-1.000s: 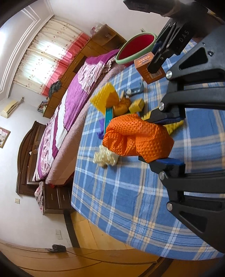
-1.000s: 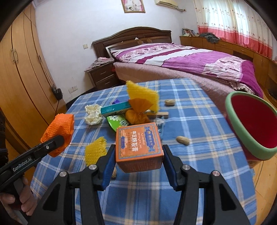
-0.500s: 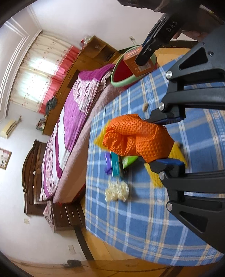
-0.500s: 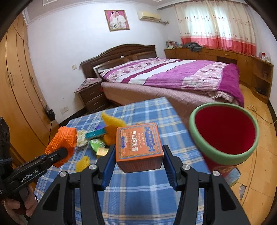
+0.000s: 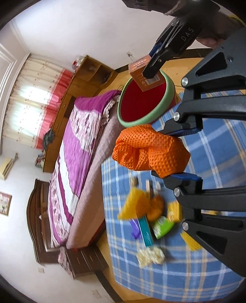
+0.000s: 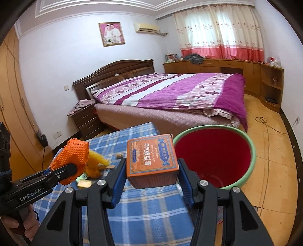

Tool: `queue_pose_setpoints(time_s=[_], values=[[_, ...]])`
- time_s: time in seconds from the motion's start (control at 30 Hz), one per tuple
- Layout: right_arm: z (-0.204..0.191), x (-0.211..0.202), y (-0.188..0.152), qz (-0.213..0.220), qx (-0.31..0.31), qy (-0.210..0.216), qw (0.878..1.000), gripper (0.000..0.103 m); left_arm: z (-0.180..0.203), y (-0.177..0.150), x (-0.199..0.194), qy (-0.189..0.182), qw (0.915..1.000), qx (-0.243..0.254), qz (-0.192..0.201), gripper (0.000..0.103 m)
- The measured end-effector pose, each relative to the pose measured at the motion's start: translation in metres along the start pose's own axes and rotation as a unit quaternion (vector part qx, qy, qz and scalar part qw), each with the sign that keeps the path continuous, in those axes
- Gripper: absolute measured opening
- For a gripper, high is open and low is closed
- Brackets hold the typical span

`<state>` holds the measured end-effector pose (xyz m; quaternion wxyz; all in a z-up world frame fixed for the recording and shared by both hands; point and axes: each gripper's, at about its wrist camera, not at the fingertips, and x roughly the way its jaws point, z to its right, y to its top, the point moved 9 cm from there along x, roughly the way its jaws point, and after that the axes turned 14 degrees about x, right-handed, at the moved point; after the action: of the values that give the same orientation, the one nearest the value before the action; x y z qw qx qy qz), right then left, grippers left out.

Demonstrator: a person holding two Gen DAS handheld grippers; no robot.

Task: Collect trash
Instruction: 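Carry the box and orange net over the red bucket with both tools, then open both tools to drop the box and orange net into the bucket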

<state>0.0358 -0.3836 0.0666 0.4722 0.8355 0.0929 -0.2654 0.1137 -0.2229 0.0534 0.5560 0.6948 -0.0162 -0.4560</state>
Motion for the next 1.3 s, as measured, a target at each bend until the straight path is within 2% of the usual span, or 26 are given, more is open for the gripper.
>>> queue_pose_setpoints(time_s=[0.4, 0.8, 1.17, 1.3], values=[[0.077, 0.022, 0.020, -0.002, 0.046, -0.036, 0.998, 0.055, 0.068, 0.026, 0.079, -0.045, 0.9978, 0.040, -0.030, 0.031], [0.150, 0.050, 0.020, -0.021, 0.097, -0.075, 0.992, 0.055, 0.112, 0.026, 0.142, -0.065, 0.9938, 0.068, -0.059, 0.031], [0.173, 0.063, 0.014, -0.032, 0.115, -0.087, 0.989, 0.057, 0.124, 0.017, 0.176, -0.072, 0.9910, 0.076, -0.083, 0.032], [0.175, 0.064, 0.014, -0.029, 0.120, -0.085, 0.989, 0.060, 0.121, 0.014, 0.181, -0.067, 0.9912, 0.069, -0.091, 0.041]])
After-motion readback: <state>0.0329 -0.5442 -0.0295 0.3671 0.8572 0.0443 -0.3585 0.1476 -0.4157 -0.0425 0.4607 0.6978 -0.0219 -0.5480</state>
